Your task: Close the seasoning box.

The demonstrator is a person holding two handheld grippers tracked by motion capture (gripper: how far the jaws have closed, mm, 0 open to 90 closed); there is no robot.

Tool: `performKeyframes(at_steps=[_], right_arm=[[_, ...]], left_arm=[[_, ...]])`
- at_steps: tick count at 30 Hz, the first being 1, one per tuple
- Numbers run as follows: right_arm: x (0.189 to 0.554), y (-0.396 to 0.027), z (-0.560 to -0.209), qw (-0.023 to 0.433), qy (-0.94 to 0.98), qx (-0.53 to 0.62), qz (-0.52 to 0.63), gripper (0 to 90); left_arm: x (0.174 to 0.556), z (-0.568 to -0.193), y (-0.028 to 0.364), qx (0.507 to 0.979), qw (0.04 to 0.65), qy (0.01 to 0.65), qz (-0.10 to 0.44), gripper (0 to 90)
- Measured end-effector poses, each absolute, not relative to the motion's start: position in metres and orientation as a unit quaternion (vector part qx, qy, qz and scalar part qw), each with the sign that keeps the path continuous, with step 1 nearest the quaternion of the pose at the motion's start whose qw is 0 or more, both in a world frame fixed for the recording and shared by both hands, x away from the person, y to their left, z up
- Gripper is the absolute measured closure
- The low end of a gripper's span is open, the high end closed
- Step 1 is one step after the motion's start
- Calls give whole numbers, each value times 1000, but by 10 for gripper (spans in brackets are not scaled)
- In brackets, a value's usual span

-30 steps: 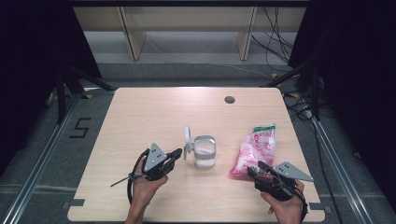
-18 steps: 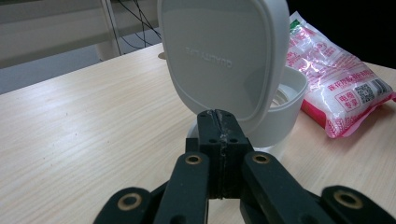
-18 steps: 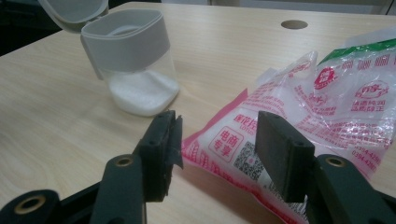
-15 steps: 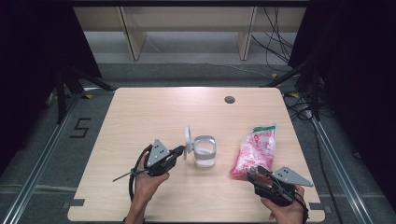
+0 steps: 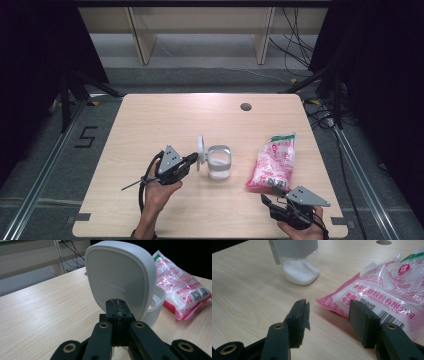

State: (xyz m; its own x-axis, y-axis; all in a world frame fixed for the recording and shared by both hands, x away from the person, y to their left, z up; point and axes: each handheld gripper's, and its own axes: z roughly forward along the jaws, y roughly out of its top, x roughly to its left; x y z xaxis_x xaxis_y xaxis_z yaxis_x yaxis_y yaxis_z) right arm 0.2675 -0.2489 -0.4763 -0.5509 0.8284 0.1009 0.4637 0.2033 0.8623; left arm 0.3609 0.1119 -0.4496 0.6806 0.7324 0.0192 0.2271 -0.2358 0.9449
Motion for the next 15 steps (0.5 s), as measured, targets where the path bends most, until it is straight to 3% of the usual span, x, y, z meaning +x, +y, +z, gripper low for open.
performKeyframes(at_steps=[15], right_arm=[[261, -251, -478, 196, 760, 423, 453, 491]], left_arm=[[363, -444, 108, 750, 532, 312, 236, 896]])
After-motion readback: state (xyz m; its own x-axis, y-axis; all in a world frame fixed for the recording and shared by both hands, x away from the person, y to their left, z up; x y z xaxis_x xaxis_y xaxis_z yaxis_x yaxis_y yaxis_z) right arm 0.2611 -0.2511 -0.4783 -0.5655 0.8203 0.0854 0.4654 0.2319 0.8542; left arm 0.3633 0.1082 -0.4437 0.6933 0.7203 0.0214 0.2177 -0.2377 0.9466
